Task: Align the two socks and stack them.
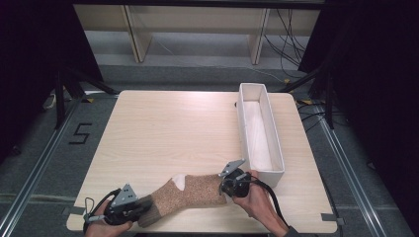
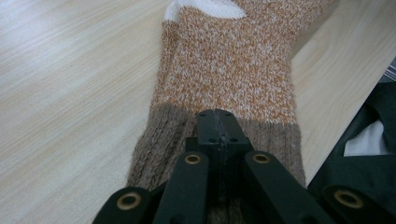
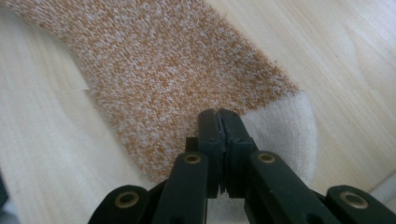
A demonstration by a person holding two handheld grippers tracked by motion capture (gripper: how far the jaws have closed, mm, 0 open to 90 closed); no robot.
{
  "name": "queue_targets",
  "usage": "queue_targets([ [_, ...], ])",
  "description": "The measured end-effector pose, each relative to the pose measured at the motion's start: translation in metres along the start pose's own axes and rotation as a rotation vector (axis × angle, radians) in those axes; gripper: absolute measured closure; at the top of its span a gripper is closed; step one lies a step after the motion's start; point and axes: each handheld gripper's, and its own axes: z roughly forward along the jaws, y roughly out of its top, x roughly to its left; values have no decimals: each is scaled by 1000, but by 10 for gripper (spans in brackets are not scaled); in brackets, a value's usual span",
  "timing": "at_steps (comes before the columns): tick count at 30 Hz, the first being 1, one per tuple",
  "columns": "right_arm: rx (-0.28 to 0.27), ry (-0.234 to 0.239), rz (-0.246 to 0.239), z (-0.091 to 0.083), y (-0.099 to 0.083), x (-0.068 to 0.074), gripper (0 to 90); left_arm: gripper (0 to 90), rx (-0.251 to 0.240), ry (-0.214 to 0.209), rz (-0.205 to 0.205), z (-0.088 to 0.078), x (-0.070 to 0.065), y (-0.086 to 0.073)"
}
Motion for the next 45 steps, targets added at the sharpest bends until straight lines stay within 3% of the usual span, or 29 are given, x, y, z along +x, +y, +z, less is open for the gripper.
queue_targets([
  [4, 6, -30, -8, 11, 7, -1, 890, 892, 10, 8, 2, 0, 1, -1],
  [7, 4, -77, -39, 22, 25, -6, 892, 893, 15, 12, 1, -1, 3, -2],
  [11, 7, -93, -27, 34, 43, -12, 892, 893, 11, 20, -4, -3, 6, -4],
  [15, 5, -93, 1, 41, 55, -15, 892, 893, 8, 28, -21, -5, 8, -8],
  [18, -10, -95, 9, 50, 66, -19, 892, 893, 20, 51, -10, -8, 12, -9],
  [21, -15, -82, 31, 56, 76, -20, 892, 893, 4, 55, -29, -10, 14, -12],
  [22, -29, -81, 19, 58, 79, -22, 892, 892, 4, 65, -38, -11, 15, -13],
  [23, -34, -71, 42, 61, 84, -24, 892, 893, 4, 77, -41, -11, 18, -14],
  [28, -49, -62, 51, 64, 87, -28, 892, 892, 10, 86, -29, -11, 19, -13],
  [29, -53, -57, 58, 65, 87, -29, 891, 892, -7, 85, -48, -9, 17, -13],
  [30, -56, -53, 61, 65, 87, -30, 891, 893, 7, 85, -28, -11, 17, -13],
  [33, -65, -49, 64, 66, 86, -33, 892, 892, 10, 83, -21, -11, 17, -12],
  [36, -52, -43, 105, 66, 87, -34, 892, 892, 9, 80, -20, -10, 15, -12],
  [38, -66, -52, 58, 68, 89, -37, 892, 892, 13, 78, -15, -10, 14, -12],
  [40, -49, -57, 91, 67, 90, -34, 888, 892, 7, 77, -23, -9, 15, -13],
  [41, -67, -58, 67, 66, 91, -34, 838, 892, 2, 71, -28, -9, 16, -14],
  [44, -86, -73, 93, 61, 91, -36, 765, 890, -1, 77, -31, -10, 15, -14],
  [45, -97, -101, 89, 56, 92, -37, 740, 886, -3, 84, -25, -11, 14, -13],
])
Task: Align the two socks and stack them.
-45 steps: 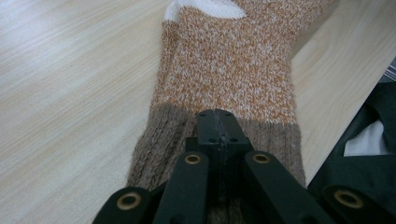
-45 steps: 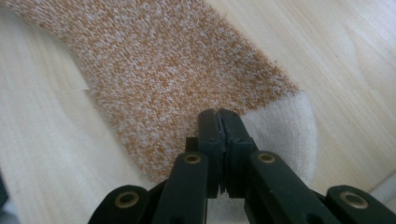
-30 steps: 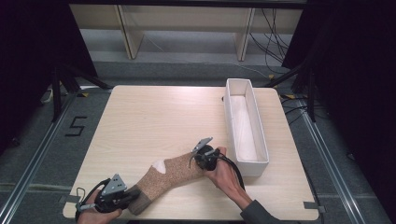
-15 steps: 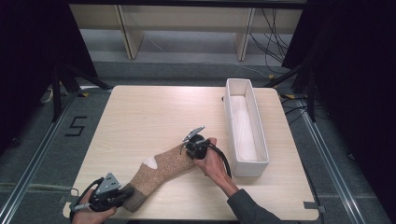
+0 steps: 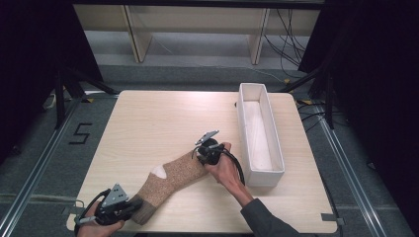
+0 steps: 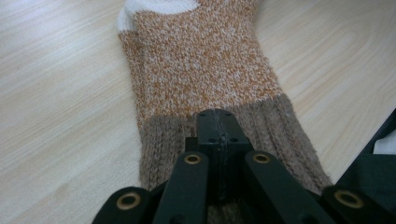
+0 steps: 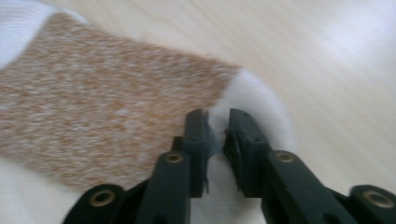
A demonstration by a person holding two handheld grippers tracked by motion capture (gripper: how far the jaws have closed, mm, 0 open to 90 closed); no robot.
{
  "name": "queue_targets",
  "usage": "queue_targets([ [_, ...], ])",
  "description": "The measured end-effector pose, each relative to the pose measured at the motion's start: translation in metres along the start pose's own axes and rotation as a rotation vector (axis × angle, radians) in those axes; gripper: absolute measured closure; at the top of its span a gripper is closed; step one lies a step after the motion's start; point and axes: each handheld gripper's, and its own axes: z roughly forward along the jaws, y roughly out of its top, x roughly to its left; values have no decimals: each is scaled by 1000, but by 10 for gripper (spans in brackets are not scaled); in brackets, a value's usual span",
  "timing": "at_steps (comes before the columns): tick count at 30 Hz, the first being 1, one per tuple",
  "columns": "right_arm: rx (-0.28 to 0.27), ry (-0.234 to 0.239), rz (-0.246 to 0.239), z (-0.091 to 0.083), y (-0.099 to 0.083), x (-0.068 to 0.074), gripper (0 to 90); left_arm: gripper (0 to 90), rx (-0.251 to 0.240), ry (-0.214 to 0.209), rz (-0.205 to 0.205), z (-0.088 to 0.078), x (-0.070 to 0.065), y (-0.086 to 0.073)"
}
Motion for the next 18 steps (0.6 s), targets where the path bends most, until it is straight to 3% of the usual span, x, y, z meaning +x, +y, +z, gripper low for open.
queue_targets([
  [1, -10, 21, 34, -2, 0, -1, 721, 878, 0, 2, 4, 0, 1, 0],
  [3, -23, 22, 44, -4, 0, -4, 705, 872, -2, 1, 4, -1, 2, 0],
  [4, -32, 5, 80, -6, 0, -7, 669, 863, -13, -4, -11, -1, 1, 0],
  [5, -32, 5, 80, -6, 0, -7, 669, 863, -19, -2, -17, -1, 1, 0],
  [7, -44, 16, 123, -7, 0, -9, 633, 856, -20, 2, -6, -2, 1, 0],
  [10, -65, -3, 148, -10, 0, -11, 596, 851, -13, 6, -2, -2, 2, 0],
  [13, -81, -23, 142, -12, -1, -11, 584, 848, -15, 0, -8, -2, 2, -1],
  [14, -62, -16, 170, -15, -1, -13, 579, 846, -16, 7, -3, -3, 2, 0],
  [15, -62, -16, 170, -15, -1, -13, 579, 846, -32, 5, -27, -2, 1, 0],
  [18, -41, -12, 186, -9, -7, -19, 560, 842, -28, 3, -17, -4, 3, 0],
])
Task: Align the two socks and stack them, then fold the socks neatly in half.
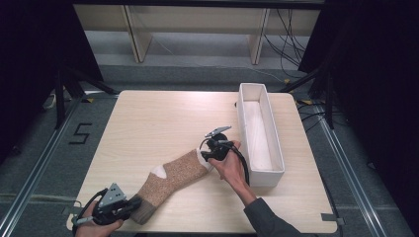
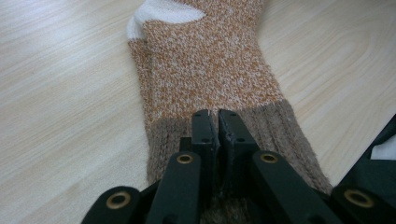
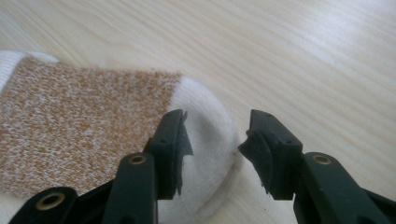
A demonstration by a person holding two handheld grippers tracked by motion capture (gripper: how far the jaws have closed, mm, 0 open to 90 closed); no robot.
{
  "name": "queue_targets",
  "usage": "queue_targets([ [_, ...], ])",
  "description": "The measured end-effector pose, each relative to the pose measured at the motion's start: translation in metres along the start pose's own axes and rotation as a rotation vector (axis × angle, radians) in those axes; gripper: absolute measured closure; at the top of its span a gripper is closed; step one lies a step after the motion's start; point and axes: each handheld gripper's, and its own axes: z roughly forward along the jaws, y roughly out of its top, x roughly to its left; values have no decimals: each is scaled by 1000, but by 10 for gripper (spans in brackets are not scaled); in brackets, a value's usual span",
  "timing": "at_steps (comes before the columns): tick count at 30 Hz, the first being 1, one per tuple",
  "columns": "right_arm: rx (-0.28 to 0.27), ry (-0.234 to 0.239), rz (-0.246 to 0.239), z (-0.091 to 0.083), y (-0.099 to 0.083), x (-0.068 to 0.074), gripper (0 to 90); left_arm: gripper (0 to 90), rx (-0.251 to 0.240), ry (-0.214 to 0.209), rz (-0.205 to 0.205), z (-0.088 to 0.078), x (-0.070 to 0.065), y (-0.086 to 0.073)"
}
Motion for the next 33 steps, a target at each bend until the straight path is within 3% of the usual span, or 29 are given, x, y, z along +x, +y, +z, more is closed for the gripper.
queue_targets([
  [10, 8, 30, 42, 12, -8, -2, 493, 838, -30, 8, -24, -3, -4, 1],
  [11, 4, 25, 44, 13, -8, -2, 493, 838, -17, 3, -11, -4, -3, 1],
  [25, 23, 53, 72, 19, -8, -6, 472, 837, -24, 4, -15, -5, -3, 0],
  [29, 34, 66, 115, 21, -9, -9, 464, 838, -14, -2, -11, -6, -3, 0],
  [33, 36, 67, 110, 21, -9, -7, 470, 844, -16, -4, -6, -5, -4, 0],
])
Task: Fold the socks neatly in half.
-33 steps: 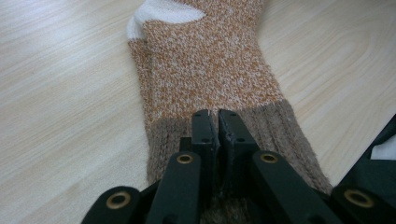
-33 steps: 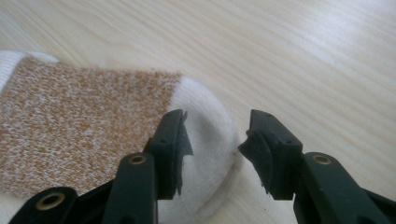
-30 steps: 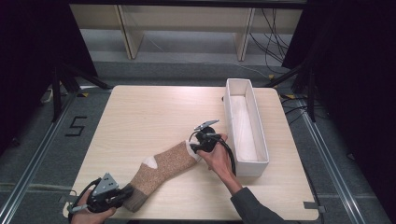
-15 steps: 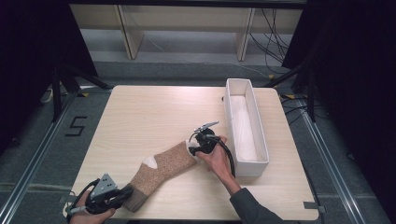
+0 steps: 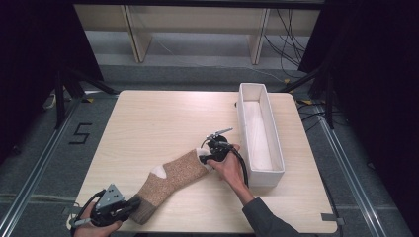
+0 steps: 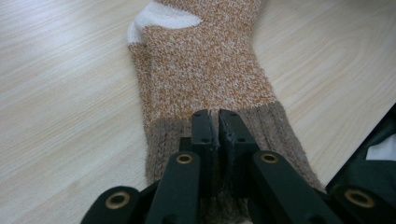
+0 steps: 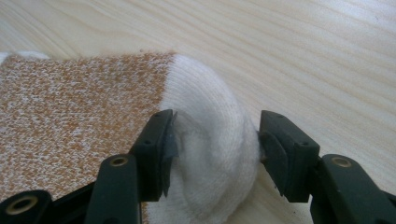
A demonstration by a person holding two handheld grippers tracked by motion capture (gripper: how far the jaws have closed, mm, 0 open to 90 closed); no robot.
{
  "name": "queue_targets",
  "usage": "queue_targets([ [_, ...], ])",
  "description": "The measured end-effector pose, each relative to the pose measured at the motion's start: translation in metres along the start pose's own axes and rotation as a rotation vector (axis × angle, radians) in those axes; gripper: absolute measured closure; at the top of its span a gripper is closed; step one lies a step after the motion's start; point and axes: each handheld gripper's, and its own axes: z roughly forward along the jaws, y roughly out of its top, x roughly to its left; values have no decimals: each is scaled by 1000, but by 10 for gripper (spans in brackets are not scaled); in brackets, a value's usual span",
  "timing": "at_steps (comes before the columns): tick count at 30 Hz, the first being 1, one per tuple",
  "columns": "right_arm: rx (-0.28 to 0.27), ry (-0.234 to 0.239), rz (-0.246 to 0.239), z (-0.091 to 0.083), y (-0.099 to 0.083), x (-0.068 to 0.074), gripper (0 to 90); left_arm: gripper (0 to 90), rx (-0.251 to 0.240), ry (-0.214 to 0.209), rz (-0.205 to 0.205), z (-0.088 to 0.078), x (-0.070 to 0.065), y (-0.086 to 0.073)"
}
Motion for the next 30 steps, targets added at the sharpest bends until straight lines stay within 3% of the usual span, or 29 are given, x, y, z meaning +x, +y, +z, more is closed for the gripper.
queue_targets([
  [1, 14, 1, 29, 0, 0, 1, 470, 844, 2, -3, 3, 0, 0, 0],
  [3, 0, 22, 10, 2, 0, -3, 478, 846, -13, 0, -2, 0, 0, 0],
  [4, 17, 23, 49, 1, 0, -1, 481, 846, 4, 8, 4, -1, 1, -1],
  [6, -6, 35, 14, 3, -1, -5, 493, 847, -4, 4, -7, -1, 1, -2],
  [8, 14, 42, 52, 2, -1, -3, 506, 847, -4, 7, -6, 0, 2, -2],
  [10, -2, 50, 32, 4, -1, -5, 523, 848, 1, 6, -4, 0, 2, -2],
  [14, -14, 99, 61, 6, -3, -11, 566, 849, -1, 6, -1, -1, 1, -2],
  [16, -16, 131, 95, 5, -5, -12, 585, 851, 3, 7, -2, 0, 1, -2],
  [18, -15, 140, 95, 5, -6, -15, 594, 851, 2, 0, 0, 1, 1, -2],
  [19, -9, 163, 156, 5, -7, -12, 595, 852, 1, 0, -1, 1, 1, -2],
  [20, 0, 161, 161, 4, -7, -12, 595, 852, 4, -1, 1, 1, 1, -2],
  [21, 0, 161, 161, 4, -7, -12, 595, 852, 6, -1, 5, 1, 1, -2],
  [22, -20, 149, 114, 5, -7, -15, 595, 852, 6, -1, 4, 1, 1, -2],
  [30, -24, 143, 105, 6, -7, -16, 585, 854, 8, 0, 3, 2, 0, -3],
])
